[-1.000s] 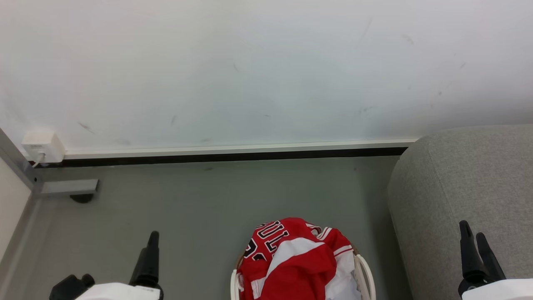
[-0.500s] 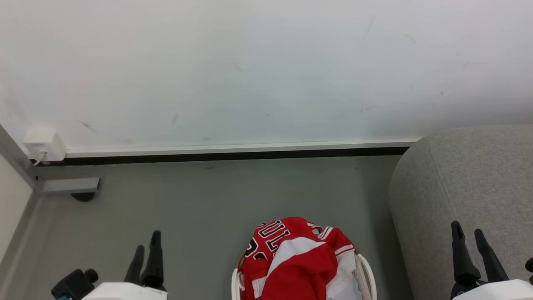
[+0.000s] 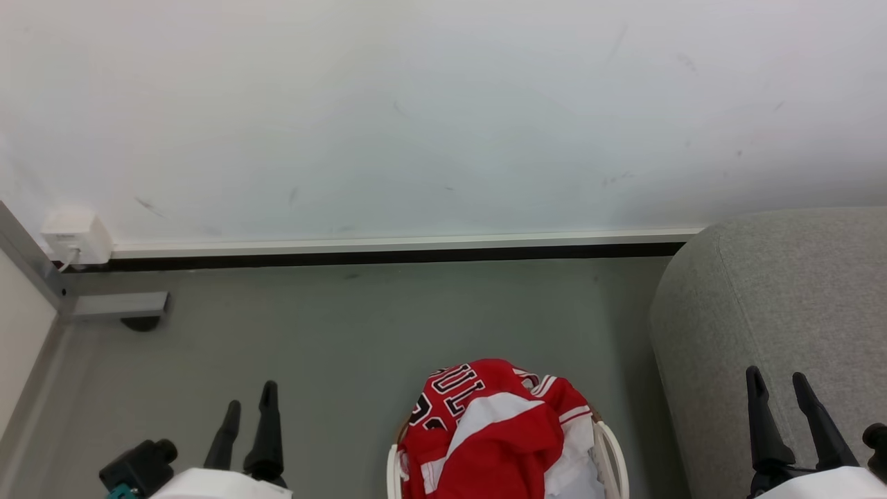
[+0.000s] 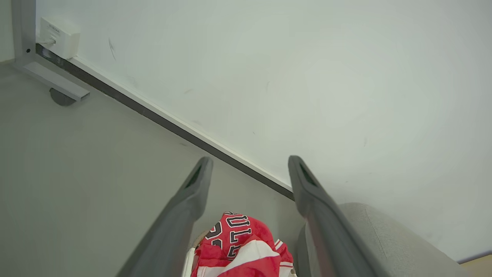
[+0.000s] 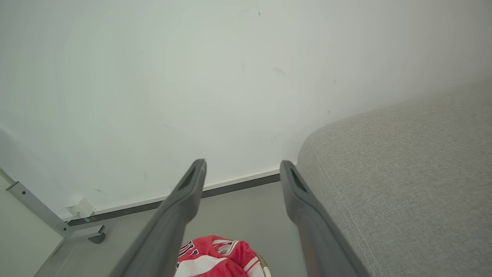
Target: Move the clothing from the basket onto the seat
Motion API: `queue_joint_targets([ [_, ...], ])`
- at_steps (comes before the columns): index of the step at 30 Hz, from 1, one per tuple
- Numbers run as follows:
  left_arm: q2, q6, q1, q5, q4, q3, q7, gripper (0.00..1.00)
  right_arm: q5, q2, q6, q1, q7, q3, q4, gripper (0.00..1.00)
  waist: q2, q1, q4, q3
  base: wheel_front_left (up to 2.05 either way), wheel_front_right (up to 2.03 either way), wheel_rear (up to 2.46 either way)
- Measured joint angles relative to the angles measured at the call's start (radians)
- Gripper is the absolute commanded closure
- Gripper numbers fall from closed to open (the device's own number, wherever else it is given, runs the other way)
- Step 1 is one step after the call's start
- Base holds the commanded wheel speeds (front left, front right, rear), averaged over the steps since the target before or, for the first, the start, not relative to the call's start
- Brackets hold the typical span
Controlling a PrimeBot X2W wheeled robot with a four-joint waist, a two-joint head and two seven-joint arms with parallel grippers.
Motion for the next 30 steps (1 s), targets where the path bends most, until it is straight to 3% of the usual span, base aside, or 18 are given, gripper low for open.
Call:
queue_joint_targets([
  [15, 0.002, 0.000, 0.002, 0.176, 0.000, -0.016, -0.037, 0.00, -0.151, -0.006, 0.000, 0.009, -0.040, 0.010, -0.003, 0.00, 0.0000, 0.0000, 0.008, 0.001, 0.00, 0.00, 0.00],
  [30, 0.004, -0.010, 0.022, 0.379, -0.023, -0.041, -0.074, 0.00, -0.249, 0.002, 0.000, 0.025, -0.075, -0.042, 0.050, 0.00, 0.0000, 0.0000, 0.012, 0.005, 0.00, 0.00, 0.00],
])
